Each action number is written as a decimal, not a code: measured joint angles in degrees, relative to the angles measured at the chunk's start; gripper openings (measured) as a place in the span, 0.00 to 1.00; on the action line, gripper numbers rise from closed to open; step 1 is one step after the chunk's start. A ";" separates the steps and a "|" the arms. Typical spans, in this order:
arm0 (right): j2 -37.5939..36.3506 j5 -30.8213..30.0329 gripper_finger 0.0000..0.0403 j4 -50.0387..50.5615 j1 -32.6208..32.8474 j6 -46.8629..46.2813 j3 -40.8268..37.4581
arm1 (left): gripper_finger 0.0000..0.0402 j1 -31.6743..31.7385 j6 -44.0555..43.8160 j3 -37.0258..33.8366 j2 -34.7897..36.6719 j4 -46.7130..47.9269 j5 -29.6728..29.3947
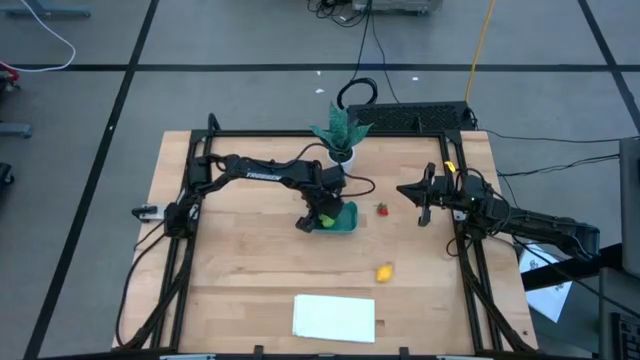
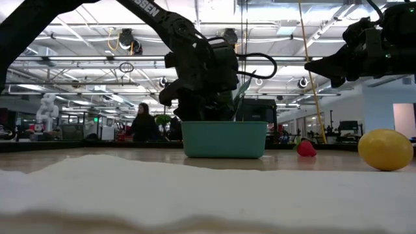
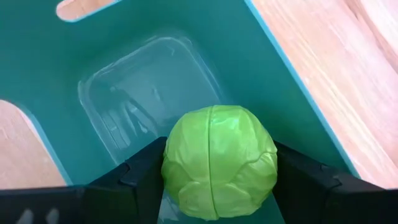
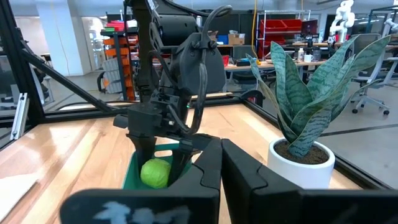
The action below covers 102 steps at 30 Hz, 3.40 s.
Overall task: Pick and placing Produce into tupperware
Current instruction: Put the green cabbage into the green bin
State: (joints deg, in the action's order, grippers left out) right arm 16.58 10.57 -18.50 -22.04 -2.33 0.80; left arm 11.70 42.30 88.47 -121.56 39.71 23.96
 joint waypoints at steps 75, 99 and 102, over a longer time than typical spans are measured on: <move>0.02 0.07 0.00 0.33 0.02 -0.03 0.00 | 0.76 0.11 -17.15 0.02 -2.01 -5.58 -3.68; 0.02 0.11 0.00 1.07 0.02 -0.03 0.02 | 0.69 -2.32 -11.54 0.04 -1.90 -6.44 -10.16; 0.02 0.11 0.00 1.03 0.01 -0.03 0.01 | 0.64 -2.32 -12.12 0.04 -1.90 -5.96 -10.07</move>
State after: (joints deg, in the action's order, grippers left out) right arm 16.60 10.68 -17.47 -22.03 -2.36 0.81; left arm 9.39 30.18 88.51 -123.46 33.75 13.88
